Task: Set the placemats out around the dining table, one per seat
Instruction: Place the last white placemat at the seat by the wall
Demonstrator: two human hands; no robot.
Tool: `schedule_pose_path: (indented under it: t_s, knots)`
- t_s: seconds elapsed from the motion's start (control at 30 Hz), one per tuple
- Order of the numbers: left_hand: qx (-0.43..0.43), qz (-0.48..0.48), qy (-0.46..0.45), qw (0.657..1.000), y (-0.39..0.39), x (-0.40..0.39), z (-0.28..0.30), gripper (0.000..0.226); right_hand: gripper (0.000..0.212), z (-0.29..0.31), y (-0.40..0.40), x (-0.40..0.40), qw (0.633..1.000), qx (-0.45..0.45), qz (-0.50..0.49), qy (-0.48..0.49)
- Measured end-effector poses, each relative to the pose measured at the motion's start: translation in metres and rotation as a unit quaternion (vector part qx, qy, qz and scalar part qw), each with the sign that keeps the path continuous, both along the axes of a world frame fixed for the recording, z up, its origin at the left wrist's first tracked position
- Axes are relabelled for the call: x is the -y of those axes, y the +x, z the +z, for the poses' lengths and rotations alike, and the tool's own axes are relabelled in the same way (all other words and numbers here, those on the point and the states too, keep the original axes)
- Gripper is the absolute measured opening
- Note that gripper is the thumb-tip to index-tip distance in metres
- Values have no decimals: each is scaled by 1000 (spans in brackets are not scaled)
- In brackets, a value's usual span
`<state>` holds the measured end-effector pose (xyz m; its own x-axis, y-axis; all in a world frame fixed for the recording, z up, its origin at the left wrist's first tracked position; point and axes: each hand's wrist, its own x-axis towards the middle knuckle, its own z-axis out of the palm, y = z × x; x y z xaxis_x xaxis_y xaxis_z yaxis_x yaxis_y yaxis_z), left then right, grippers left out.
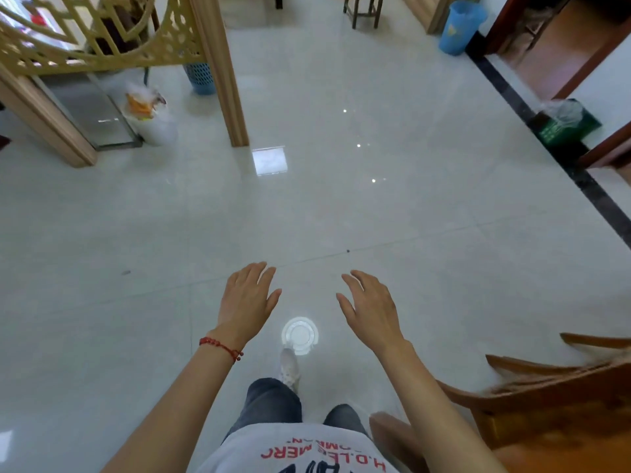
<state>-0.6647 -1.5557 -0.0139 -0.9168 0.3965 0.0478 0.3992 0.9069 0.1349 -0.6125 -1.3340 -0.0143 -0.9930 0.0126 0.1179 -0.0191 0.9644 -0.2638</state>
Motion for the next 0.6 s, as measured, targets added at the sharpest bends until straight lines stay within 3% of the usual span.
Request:
schedule_pose_path:
  t_s: [0.27, 0.6]
  knots:
    - [5, -49, -11, 999, -115, -17, 1, 43, 35, 3, -96, -18, 997, -22, -66, -15]
    - [-1, -115, -5, 993, -237, -110, -7, 45, 34, -6, -192, -97, 991, -16, -132, -5]
